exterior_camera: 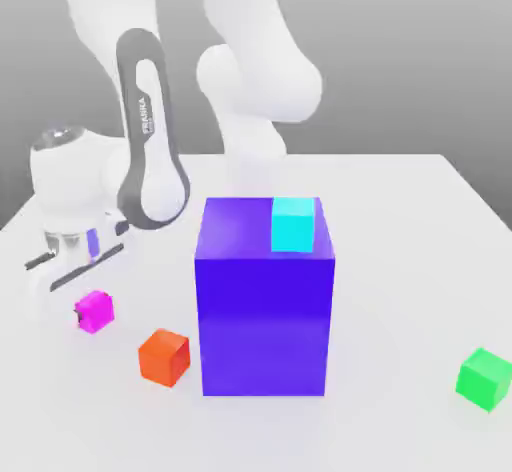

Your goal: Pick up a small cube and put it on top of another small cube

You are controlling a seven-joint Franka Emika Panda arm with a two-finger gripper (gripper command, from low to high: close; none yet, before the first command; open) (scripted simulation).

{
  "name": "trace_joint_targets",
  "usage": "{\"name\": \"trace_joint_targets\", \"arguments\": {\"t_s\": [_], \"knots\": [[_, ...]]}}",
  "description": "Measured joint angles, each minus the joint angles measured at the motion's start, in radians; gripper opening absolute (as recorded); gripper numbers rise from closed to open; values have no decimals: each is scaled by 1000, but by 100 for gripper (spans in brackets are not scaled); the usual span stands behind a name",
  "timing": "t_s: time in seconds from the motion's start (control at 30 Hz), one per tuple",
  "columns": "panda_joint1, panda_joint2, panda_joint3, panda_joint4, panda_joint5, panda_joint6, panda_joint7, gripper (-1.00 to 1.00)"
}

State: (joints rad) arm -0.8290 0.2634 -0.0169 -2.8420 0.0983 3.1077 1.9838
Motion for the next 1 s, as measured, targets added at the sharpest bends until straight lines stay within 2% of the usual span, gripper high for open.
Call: {"name": "trace_joint_targets", "arguments": {"t_s": [0.1, 0.3, 0.43, 0.63, 0.8, 0.87, 1.0], "knots": [[4, -21, -6, -4, -6, -18, 4, -100], [25, -227, -49, -43, -86, -184, 64, -100], [64, -281, 35, -2, -209, -208, 61, -100], [353, -299, 196, 170, -459, -223, 70, -100], [575, -274, 314, 304, -576, -278, 167, -100], [662, -255, 358, 333, -575, -307, 229, -100], [820, -203, 427, 350, -491, -374, 381, -100]]}}
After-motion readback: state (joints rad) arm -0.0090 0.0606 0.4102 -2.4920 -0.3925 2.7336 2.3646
